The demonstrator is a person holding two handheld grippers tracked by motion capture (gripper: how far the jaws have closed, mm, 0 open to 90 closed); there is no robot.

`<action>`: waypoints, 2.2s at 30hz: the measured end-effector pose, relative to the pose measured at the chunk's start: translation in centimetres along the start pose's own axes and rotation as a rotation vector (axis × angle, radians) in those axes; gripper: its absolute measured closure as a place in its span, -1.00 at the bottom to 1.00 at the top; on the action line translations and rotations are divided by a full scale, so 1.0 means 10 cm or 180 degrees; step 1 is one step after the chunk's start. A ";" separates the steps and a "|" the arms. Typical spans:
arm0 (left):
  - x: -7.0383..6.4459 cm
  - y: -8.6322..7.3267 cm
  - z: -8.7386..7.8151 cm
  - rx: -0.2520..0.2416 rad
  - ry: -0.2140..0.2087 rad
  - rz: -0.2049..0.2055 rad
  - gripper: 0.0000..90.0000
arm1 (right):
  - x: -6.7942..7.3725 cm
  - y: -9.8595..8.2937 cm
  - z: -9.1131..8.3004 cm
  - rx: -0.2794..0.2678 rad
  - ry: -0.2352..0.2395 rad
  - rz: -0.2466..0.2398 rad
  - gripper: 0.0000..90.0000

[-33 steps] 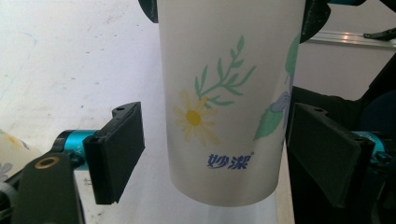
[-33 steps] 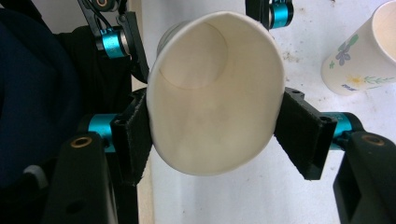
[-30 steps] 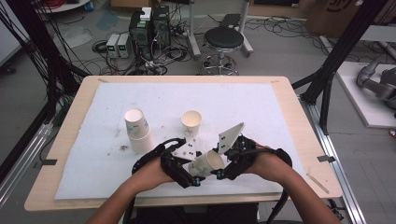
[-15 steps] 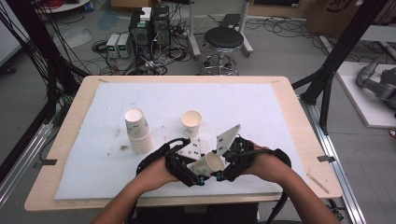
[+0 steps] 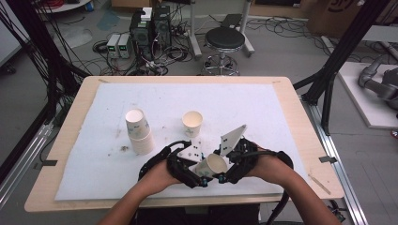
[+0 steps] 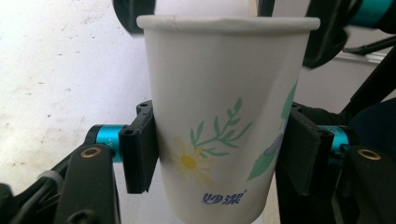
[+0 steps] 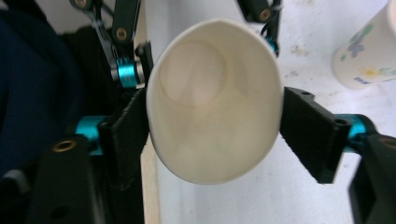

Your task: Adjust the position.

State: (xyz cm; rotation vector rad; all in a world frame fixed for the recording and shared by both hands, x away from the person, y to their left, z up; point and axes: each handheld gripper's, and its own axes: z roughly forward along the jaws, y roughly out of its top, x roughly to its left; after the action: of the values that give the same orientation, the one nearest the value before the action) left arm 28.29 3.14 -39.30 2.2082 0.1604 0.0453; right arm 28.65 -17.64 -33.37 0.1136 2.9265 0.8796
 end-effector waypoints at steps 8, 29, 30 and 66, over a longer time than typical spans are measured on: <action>0.04 -0.16 -0.03 -0.0226 0.0084 -0.0182 -0.23 | -0.04 -0.17 -0.22 -0.0610 -0.0100 0.0318 -0.51; 0.11 -0.45 -0.19 -0.0748 0.0463 -0.0457 -0.24 | 0.03 -0.83 -0.30 -0.1492 -0.0787 0.1029 -0.51; 0.11 -0.46 -0.20 -0.0781 0.0499 -0.0455 -0.24 | 0.04 -0.88 -0.29 -0.1517 -0.0844 0.1052 -0.51; 0.09 -0.55 -0.41 -0.1476 0.0911 -0.0420 -0.25 | 0.11 -1.43 -0.27 -0.1789 -0.1537 0.1416 -0.51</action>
State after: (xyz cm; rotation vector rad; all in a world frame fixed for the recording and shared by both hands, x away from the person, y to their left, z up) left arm 28.27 9.77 -41.31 1.7161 0.4113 0.2965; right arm 26.56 -30.96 -39.11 0.8222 2.1472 1.4506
